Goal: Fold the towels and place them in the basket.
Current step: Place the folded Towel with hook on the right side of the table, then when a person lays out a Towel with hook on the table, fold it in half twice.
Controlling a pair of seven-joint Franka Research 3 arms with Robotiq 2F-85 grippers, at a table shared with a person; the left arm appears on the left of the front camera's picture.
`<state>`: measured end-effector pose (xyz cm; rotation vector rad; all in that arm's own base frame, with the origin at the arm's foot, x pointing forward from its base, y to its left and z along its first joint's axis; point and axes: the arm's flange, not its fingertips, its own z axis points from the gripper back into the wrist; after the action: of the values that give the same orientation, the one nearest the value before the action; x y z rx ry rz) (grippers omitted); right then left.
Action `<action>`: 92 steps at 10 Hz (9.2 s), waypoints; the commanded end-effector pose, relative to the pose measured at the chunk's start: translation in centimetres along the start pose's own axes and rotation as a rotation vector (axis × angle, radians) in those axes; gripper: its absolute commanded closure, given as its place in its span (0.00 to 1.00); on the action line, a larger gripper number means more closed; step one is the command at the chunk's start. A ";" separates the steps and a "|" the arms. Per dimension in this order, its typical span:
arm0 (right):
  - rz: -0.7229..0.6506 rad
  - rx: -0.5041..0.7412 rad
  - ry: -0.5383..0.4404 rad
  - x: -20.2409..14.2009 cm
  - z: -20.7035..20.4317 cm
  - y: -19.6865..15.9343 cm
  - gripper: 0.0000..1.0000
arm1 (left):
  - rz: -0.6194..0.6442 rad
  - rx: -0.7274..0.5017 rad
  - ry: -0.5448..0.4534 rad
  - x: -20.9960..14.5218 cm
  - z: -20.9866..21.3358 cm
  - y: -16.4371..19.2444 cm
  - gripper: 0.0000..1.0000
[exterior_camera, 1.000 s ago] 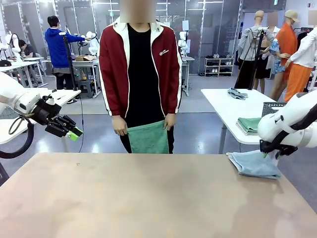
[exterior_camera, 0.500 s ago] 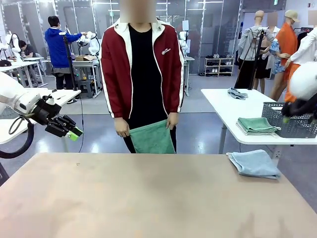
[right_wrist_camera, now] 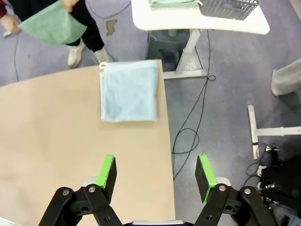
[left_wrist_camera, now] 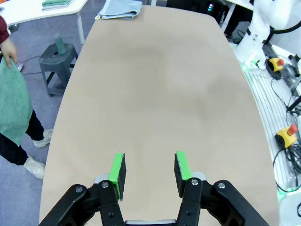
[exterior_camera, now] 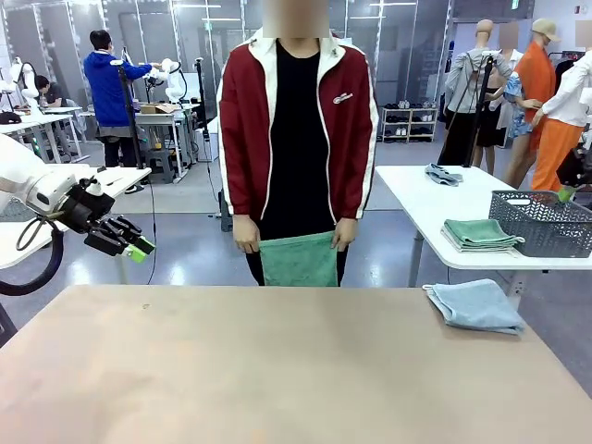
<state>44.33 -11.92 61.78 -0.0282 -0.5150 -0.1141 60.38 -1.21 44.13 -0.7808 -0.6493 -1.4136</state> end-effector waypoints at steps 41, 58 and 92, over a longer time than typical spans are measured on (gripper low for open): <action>0.359 0.090 -0.117 -1.3 5.7 5.3 0.00 | -0.169 0.102 0.114 4.6 2.5 -2.7 0.45; 1.559 0.194 -0.116 -18.6 11.1 27.5 0.00 | -0.608 0.190 0.917 16.9 -5.5 -25.2 0.45; 1.704 0.453 0.276 -28.9 -17.3 38.1 0.00 | -0.143 0.084 0.800 2.6 -25.2 -24.8 0.35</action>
<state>31.36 28.13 33.17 -0.0356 -0.0849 1.6227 34.55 -22.66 34.13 -0.0379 -0.0825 -1.6475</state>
